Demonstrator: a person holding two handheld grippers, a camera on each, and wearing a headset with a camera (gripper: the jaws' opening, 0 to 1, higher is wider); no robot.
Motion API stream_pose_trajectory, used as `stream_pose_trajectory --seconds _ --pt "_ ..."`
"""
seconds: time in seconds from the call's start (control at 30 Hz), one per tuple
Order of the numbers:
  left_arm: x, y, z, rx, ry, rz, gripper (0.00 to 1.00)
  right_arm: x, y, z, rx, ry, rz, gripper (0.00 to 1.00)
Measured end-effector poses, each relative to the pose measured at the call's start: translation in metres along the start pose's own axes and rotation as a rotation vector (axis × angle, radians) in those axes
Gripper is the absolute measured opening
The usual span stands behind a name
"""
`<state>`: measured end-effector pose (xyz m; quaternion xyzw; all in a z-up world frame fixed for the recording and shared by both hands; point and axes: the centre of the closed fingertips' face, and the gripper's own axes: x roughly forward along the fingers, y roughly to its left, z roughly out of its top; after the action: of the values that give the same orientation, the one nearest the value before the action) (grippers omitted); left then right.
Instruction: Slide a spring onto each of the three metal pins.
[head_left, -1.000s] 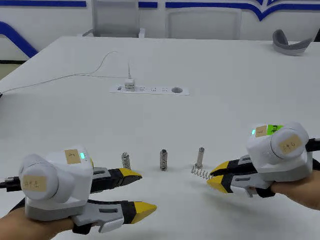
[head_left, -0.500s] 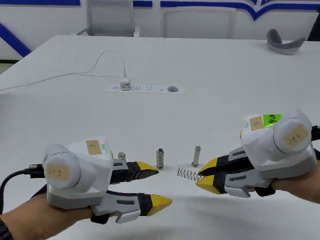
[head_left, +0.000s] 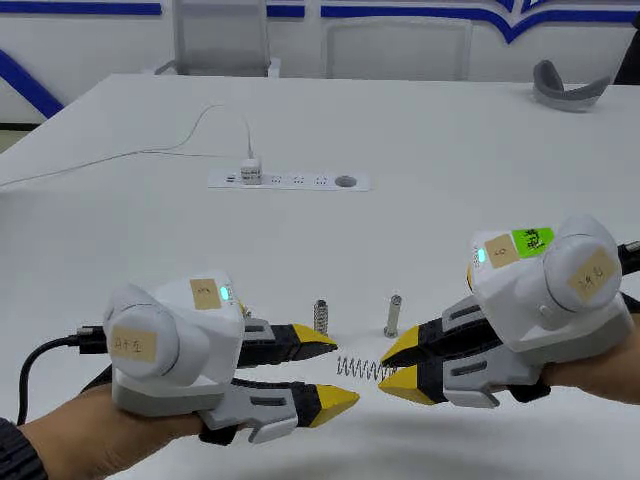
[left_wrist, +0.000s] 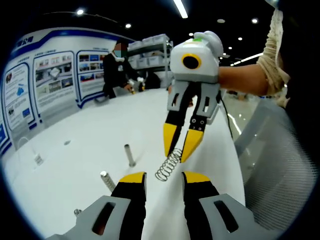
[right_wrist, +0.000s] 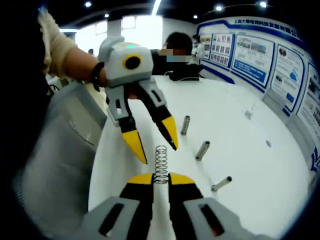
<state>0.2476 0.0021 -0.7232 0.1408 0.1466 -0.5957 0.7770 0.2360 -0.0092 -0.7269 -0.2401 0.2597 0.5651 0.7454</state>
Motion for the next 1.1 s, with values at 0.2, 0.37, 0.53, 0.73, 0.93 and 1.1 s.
stream_pose_trajectory --seconds 0.2,0.37,0.53,0.73,0.93,1.1 --pt "0.001 -0.007 0.000 0.024 0.006 -0.022 0.18 0.000 0.006 -0.001 -0.029 0.021 0.026 0.12" --pt "0.001 -0.009 -0.002 0.031 0.016 -0.025 0.14 -0.001 0.006 0.000 -0.038 0.022 0.039 0.12" --pt "0.001 -0.010 -0.003 0.037 0.025 -0.028 0.13 -0.007 0.008 0.007 -0.021 -0.003 0.062 0.12" --pt "0.001 -0.011 -0.004 0.042 0.030 -0.026 0.12 -0.010 0.009 0.017 0.003 -0.043 0.070 0.12" --pt "0.002 -0.014 -0.005 0.042 0.036 -0.034 0.11 -0.012 0.010 0.030 0.028 -0.101 0.075 0.12" --pt "0.004 -0.016 -0.006 0.036 0.036 -0.044 0.11 -0.011 0.012 0.040 0.024 -0.129 0.077 0.12"
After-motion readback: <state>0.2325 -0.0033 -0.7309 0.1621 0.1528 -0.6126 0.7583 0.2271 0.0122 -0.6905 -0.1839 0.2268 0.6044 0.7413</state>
